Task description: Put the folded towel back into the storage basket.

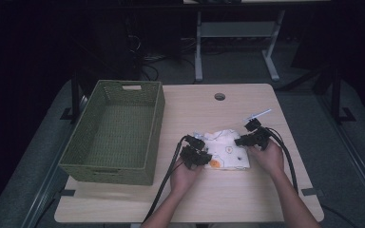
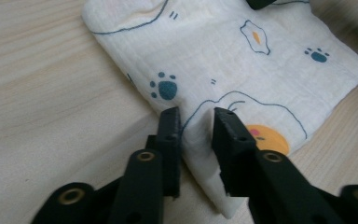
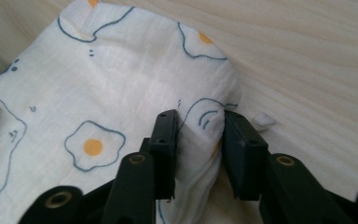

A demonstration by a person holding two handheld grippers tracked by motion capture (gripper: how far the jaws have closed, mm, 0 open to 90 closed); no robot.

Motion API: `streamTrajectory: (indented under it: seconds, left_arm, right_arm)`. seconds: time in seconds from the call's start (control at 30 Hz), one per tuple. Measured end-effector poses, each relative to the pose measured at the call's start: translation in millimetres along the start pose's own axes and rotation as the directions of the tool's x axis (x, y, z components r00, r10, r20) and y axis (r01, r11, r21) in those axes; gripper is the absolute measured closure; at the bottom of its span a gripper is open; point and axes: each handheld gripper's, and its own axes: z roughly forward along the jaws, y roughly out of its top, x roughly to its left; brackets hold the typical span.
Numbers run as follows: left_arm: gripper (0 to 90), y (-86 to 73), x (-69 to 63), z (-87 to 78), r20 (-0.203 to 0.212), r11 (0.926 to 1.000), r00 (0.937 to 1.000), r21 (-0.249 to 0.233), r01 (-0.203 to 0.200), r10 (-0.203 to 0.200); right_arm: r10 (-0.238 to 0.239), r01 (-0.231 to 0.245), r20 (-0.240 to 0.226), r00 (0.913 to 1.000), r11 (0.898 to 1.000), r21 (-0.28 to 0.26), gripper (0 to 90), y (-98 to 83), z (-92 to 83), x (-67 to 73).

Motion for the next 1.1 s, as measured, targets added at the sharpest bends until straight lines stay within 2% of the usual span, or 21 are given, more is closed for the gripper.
streamTrajectory:
  seconds: [0.13,0.2,0.3,0.33,0.37,0.4,0.6,0.67,0.77,0.8,0.83,0.93,1.0,1.1]
  left_arm:
    - [82.1,-0.8,0.4,1.5,0.017,0.9999,0.9998,-0.010,0.009,-0.009]
    - [83.9,-0.8,1.0,1.6,0.028,0.9998,0.9995,-0.012,0.016,-0.015]
    - [85.7,-0.9,3.3,1.3,0.044,0.9996,0.9988,-0.013,0.024,-0.023]
    - [86.0,-0.9,3.3,1.3,0.044,0.9996,0.9988,-0.013,0.024,-0.023]
    - [86.0,-1.2,4.4,1.1,0.052,0.9994,0.9982,-0.016,0.031,-0.030]
    - [86.2,-1.5,6.5,0.8,0.065,0.9992,0.9973,-0.019,0.036,-0.035]
    - [86.5,0.4,9.7,-6.3,0.111,0.9967,0.9919,-0.044,0.067,-0.062]
    - [86.5,1.1,10.4,-9.4,0.118,0.9956,0.9906,-0.055,0.076,-0.069]
    - [86.5,1.5,12.4,-12.7,0.121,0.9955,0.9904,-0.057,0.075,-0.068]
    - [86.5,1.7,12.8,-14.5,0.123,0.9946,0.9895,-0.061,0.083,-0.075]
    - [86.6,1.8,13.4,-16.1,0.127,0.9946,0.9891,-0.062,0.083,-0.074]
    - [86.6,3.4,15.3,-22.1,0.134,0.9943,0.9884,-0.069,0.081,-0.072]
    - [86.7,5.0,15.7,-24.4,0.138,0.9931,0.9872,-0.074,0.091,-0.080]
    - [86.6,7.8,15.6,-28.9,0.141,0.9929,0.9873,-0.082,0.086,-0.074]
  right_arm:
    - [0.019,-0.019,-0.037,0.9992,1.000,-0.002,74.5,-1.2,0.2,-1.3]
    - [0.032,-0.033,-0.059,0.9978,0.999,-0.007,76.3,-2.0,0.6,-2.9]
    - [0.075,-0.078,-0.103,0.9919,0.997,-0.029,78.8,-5.8,0.8,-8.0]
    - [0.075,-0.078,-0.103,0.9919,0.997,-0.029,78.8,-5.8,0.8,-8.0]
    - [0.090,-0.095,-0.121,0.9886,0.995,-0.037,79.4,-7.6,1.0,-10.5]
    - [0.120,-0.129,-0.153,0.9809,0.991,-0.047,80.1,-11.1,0.9,-14.1]
    - [0.158,-0.172,-0.212,0.9644,0.984,-0.049,81.0,-14.8,-0.8,-17.8]
    - [0.172,-0.191,-0.245,0.9542,0.980,-0.057,81.2,-15.0,-3.0,-18.0]
    - [0.176,-0.202,-0.274,0.9456,0.977,-0.072,81.4,-14.6,-6.1,-18.0]
    - [0.176,-0.202,-0.274,0.9456,0.977,-0.072,81.4,-14.6,-6.1,-18.0]
    - [0.179,-0.210,-0.294,0.9388,0.975,-0.078,81.4,-13.7,-7.8,-17.1]
    - [0.182,-0.221,-0.319,0.9302,0.971,-0.091,81.5,-12.0,-10.1,-14.8]
    - [0.172,-0.212,-0.318,0.9323,0.973,-0.096,81.5,-10.4,-11.4,-13.5]
    - [0.183,-0.229,-0.337,0.9237,0.968,-0.103,81.5,-10.1,-13.8,-13.8]
